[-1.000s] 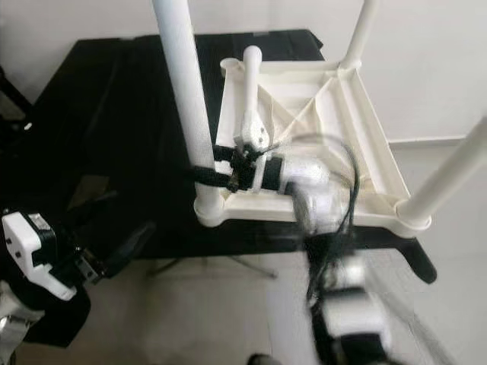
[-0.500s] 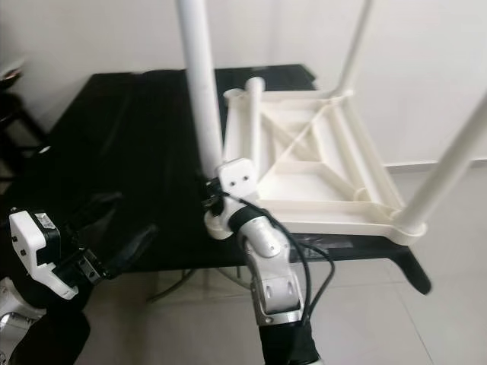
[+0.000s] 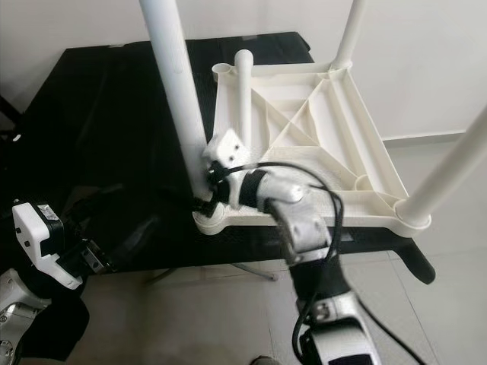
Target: Building children table
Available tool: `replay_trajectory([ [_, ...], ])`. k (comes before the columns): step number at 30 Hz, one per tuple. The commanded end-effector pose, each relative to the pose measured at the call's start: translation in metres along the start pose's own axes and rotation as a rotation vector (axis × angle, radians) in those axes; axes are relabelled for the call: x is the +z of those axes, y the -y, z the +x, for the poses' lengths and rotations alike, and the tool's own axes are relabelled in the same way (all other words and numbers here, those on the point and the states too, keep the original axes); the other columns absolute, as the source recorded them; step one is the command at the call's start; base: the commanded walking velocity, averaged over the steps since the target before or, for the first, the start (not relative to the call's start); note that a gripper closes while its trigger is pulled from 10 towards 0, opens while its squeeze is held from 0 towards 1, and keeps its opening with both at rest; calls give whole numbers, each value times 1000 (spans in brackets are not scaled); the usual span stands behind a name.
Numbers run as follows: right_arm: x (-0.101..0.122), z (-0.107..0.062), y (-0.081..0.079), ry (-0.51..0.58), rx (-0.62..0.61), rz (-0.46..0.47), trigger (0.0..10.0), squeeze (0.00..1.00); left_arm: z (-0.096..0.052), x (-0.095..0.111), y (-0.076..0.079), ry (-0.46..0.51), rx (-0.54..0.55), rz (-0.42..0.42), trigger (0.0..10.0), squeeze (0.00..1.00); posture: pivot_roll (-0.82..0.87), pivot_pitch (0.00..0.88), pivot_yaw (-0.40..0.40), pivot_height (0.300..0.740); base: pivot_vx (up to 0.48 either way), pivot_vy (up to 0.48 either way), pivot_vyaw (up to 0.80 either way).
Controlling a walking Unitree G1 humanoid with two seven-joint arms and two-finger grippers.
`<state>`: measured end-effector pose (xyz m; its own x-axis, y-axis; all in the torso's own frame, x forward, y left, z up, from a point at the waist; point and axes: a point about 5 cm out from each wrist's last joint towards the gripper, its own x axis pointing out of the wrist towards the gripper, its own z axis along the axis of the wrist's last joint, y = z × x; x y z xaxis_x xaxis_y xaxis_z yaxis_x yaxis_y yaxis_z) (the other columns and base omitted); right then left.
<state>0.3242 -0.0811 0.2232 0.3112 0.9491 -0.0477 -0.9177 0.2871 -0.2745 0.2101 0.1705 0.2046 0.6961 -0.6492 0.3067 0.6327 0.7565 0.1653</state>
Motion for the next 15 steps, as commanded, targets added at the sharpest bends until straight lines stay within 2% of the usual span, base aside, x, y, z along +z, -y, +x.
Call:
replay_trajectory([
  [1,0,3,0,-14,89,-30,10000,349,-3,-1,2,-4,3,-3,10000,0,-19,159,36,740,0,0,0],
  [2,3,5,9,-27,131,-36,10000,0,-4,0,2,-6,5,-3,10000,0,-12,162,34,740,0,0,0],
  [5,10,11,22,-35,240,-29,10000,0,-7,1,3,-13,12,-1,10000,0,6,171,33,740,0,0,0],
  [11,13,16,26,-39,330,-17,10000,0,-12,2,3,-23,20,1,10000,0,14,178,32,740,0,0,0],
  [12,14,17,25,-37,374,-7,4784,0,-13,3,3,-26,23,2,10000,0,16,181,33,740,0,0,0],
  [13,15,17,25,-35,409,-2,1333,0,-14,3,3,-28,24,3,10000,0,16,181,33,740,0,0,0],
  [15,15,17,25,-35,409,-2,1333,0,-14,3,3,-28,24,3,10000,0,16,181,33,740,0,0,0],
])
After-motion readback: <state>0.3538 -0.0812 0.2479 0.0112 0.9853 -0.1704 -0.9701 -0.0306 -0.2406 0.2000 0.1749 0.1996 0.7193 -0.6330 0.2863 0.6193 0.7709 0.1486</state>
